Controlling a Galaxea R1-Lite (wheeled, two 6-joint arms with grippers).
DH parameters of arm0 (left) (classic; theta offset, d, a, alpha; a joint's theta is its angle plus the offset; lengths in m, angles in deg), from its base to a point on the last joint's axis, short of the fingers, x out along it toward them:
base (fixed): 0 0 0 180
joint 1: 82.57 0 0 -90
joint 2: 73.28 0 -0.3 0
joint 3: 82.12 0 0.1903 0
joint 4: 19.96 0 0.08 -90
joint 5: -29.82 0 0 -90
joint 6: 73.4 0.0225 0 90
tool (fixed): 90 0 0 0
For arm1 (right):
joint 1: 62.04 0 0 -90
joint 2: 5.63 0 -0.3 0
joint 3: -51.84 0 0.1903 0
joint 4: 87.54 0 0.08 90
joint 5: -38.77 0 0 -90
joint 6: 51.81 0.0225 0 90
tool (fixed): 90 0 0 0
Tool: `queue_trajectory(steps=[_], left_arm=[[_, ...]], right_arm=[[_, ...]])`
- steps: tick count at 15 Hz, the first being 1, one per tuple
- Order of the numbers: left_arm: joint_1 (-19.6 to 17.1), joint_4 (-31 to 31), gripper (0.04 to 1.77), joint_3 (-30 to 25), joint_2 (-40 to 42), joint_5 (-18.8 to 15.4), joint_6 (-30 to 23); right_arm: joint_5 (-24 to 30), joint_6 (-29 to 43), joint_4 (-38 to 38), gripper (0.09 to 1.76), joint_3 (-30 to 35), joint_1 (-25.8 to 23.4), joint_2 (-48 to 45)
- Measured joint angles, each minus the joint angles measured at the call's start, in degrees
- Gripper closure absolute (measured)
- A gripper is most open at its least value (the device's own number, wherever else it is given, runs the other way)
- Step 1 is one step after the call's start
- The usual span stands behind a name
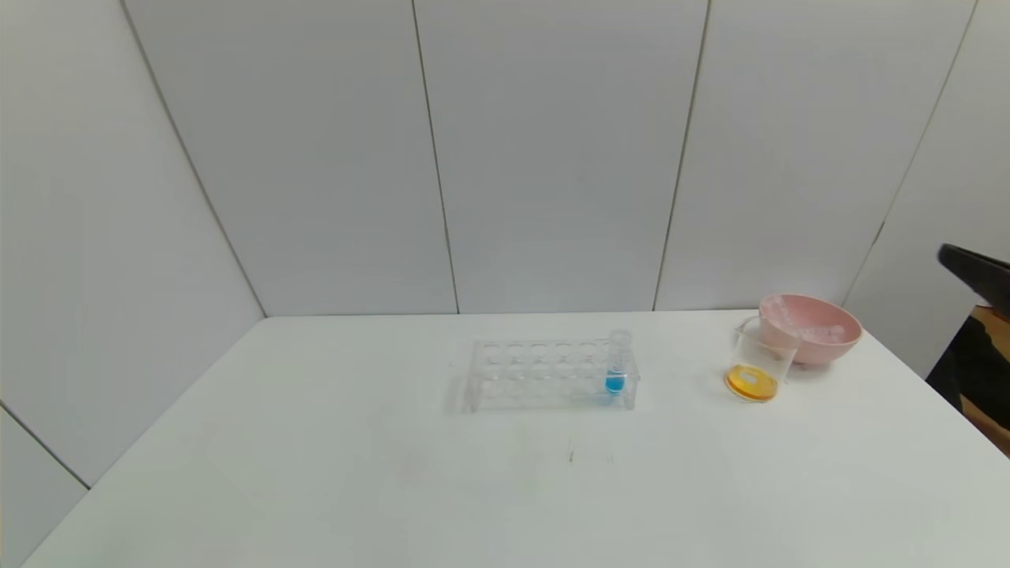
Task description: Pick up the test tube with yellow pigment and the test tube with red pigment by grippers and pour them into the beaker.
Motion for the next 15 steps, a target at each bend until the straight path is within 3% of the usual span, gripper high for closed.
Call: queue_trajectory(steps=[5,10,15], left_arm=[[0.00,0.00,0.09,0.00,0.00,0.00,0.00],[0.00,0.00,0.09,0.00,0.00,0.00,0.00],[0.00,0.00,0.09,0.00,-0.02,0.00,0.02]], right_arm=[[0.49,-2.21,7.42,0.15,5.16,-5.01,-19.02],[0.60,-2.35,19.80,0.15,5.63,-2.62,-38.62],[-1.49,-2.43,22.77,0.15,6.67,-2.71,-52.98]])
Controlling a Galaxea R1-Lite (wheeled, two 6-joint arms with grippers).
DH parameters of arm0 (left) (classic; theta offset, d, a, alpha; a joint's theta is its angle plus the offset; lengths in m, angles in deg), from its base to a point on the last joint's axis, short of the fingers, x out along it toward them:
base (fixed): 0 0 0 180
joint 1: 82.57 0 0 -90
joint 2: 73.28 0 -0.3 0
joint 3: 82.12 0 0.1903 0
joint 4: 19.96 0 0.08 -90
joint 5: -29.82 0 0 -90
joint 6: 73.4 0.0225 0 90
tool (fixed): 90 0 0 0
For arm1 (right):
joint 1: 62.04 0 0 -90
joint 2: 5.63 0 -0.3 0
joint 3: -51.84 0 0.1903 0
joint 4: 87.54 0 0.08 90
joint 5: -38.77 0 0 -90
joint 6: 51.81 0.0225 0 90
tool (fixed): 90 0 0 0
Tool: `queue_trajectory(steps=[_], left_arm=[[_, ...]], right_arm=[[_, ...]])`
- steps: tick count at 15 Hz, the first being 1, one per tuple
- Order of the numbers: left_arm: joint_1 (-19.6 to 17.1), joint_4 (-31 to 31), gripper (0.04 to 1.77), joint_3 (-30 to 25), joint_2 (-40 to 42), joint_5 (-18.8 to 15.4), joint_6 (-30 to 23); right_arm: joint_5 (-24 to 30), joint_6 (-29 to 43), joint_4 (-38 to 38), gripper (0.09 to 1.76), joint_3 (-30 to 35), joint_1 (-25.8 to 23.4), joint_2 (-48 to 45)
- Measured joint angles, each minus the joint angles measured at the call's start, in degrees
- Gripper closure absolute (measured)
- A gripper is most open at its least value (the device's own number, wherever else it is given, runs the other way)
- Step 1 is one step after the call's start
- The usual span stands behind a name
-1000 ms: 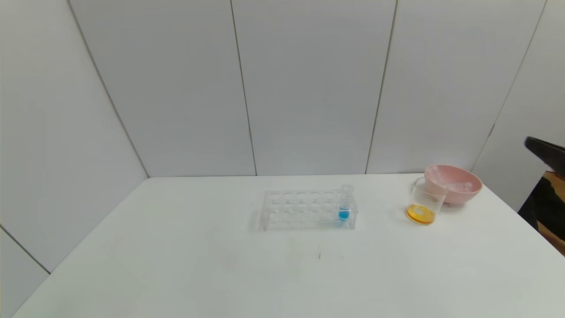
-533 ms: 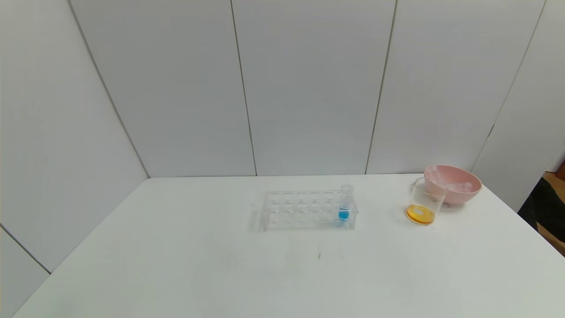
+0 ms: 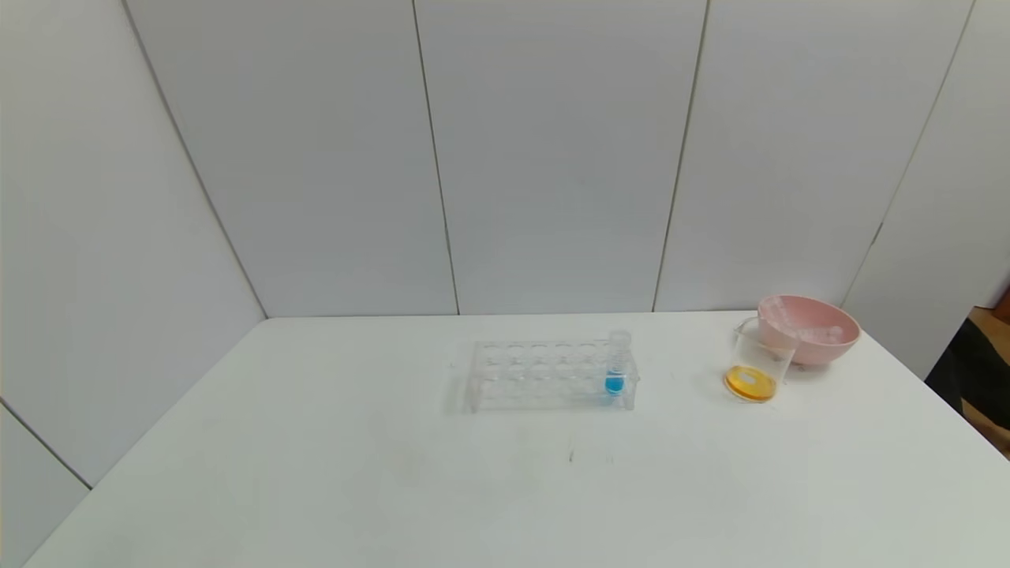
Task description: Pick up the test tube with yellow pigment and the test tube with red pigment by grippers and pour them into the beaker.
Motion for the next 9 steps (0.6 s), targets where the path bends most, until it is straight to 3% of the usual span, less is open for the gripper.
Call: queue_trajectory(steps=[5,9], left_arm=[[0.00,0.00,0.09,0.00,0.00,0.00,-0.02],[0.00,-0.02,0.09,0.00,0.00,0.00,-0.02]], right_arm=[[-4.79,1.37,-2.97,0.15,7.20,-0.20,-7.13],[-4.44,2.21,-5.74,0.14,18.88,-0.22,-7.97]])
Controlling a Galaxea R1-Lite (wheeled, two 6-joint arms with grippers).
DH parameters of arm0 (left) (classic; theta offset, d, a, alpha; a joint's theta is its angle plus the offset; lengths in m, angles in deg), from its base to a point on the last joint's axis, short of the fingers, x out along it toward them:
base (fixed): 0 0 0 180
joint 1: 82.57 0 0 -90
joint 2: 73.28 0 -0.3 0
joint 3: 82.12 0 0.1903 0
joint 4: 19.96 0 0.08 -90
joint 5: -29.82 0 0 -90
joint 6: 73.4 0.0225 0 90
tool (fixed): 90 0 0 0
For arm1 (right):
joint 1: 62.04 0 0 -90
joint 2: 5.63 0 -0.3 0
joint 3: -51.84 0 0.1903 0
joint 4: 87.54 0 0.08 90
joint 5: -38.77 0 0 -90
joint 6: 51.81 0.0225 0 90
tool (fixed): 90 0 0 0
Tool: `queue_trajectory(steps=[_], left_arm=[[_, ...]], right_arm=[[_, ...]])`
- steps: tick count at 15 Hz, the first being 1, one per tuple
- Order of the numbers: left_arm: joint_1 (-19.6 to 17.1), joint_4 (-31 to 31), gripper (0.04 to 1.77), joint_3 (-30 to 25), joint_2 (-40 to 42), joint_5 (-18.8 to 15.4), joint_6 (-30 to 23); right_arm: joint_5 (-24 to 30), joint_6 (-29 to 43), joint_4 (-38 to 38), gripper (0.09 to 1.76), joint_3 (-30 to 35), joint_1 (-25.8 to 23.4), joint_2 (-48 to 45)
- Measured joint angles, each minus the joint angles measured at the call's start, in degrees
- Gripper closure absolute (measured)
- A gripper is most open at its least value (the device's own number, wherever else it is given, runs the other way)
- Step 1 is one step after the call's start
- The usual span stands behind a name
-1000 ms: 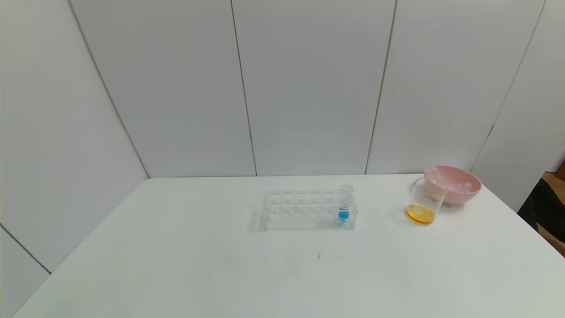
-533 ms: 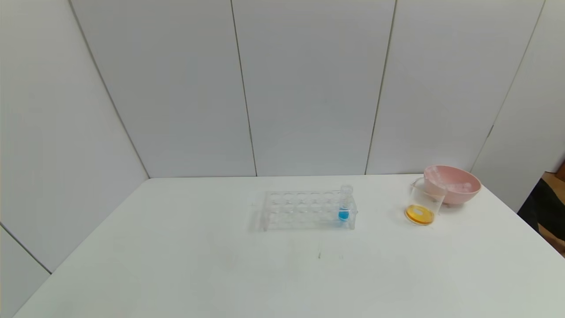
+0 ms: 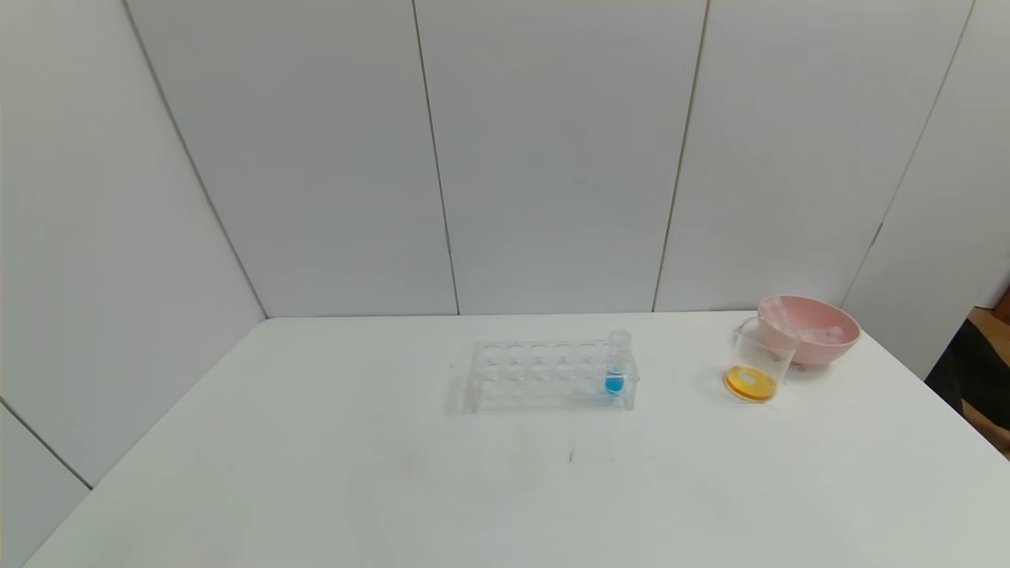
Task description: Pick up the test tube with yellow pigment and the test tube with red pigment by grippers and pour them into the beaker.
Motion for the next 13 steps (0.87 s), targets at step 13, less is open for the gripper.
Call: queue_trajectory(steps=[13], left_arm=[[0.00,0.00,0.09,0.00,0.00,-0.02,0.02]], right_arm=[[0.77,1.82,10.74,0.14,11.31,-0.09,-0.11]])
